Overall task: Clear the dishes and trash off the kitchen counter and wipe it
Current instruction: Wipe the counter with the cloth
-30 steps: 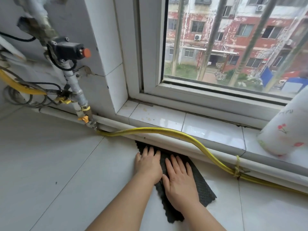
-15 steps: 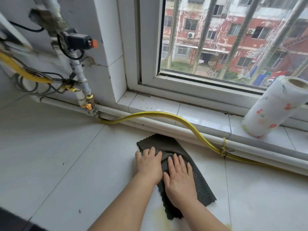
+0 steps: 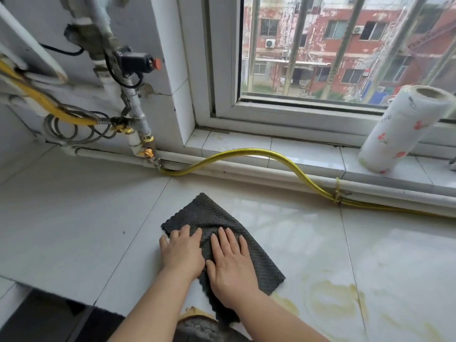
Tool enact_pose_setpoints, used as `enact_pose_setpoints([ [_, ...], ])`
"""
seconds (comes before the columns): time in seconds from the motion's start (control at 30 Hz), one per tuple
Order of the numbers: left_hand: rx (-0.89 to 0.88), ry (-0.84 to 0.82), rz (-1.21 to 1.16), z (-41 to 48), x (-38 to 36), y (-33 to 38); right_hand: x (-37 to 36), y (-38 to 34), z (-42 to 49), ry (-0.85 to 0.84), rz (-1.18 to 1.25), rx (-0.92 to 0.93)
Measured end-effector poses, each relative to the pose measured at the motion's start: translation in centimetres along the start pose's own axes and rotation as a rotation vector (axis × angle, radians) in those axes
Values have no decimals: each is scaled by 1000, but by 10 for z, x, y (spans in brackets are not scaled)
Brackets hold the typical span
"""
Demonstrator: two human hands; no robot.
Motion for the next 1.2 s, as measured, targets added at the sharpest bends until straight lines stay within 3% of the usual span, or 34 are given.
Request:
enact_pose_setpoints([
  [0.2,-5,-22,38,-27,-9,-15,-3,-19,-29,-43,5,-5],
  [0.67,-125,-41,79,-67,-16,24,7,11,-89,-78,-13,-81],
  [0.97,-185,-36,52,-79,-15,83,17,62,-113,-61,-31,-118],
  [1.2,-258,-34,3,-85,-12,165,28,143,-136,17,-76,-154],
])
Point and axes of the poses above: each hand's wrist, its own z-axis towards the middle knuckle, its own x-axis out of the back of the hand, y = z × x, the point moved 3 cm from there along z, towards the middle knuckle
